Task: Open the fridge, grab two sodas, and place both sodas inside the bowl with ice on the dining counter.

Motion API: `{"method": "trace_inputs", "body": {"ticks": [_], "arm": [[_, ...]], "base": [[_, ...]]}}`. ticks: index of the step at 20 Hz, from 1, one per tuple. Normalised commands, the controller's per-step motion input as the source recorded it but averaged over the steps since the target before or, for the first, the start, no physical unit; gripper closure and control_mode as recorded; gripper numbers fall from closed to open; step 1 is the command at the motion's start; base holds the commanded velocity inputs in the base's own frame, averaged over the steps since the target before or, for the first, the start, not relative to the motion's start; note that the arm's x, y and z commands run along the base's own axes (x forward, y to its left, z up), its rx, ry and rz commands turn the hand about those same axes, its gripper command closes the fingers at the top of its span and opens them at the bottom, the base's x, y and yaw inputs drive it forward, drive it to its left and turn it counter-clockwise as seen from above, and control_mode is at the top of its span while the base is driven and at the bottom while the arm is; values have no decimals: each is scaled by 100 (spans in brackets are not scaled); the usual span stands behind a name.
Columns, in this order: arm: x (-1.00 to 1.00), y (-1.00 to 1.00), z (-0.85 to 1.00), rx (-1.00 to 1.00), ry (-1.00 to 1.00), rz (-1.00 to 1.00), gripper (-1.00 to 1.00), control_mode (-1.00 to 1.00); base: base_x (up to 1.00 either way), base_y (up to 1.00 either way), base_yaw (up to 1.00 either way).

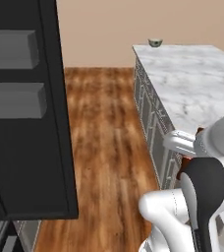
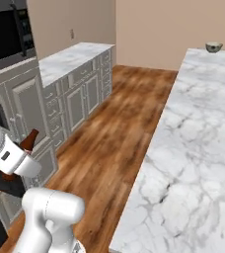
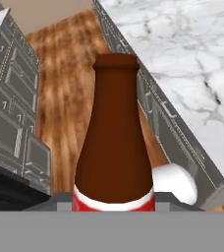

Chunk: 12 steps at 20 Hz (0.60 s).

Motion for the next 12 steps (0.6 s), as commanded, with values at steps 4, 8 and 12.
{"method": "trace_inputs", "body": {"ticks": [4, 8, 12], "arm": [[0, 0, 0, 0, 0, 0, 100, 100], [0, 0, 0, 0, 0, 0, 100, 100], [0, 0, 0, 0, 0, 0, 100, 100]], "base": [[83, 1, -19], [89, 0, -19], [99, 0, -17]]}}
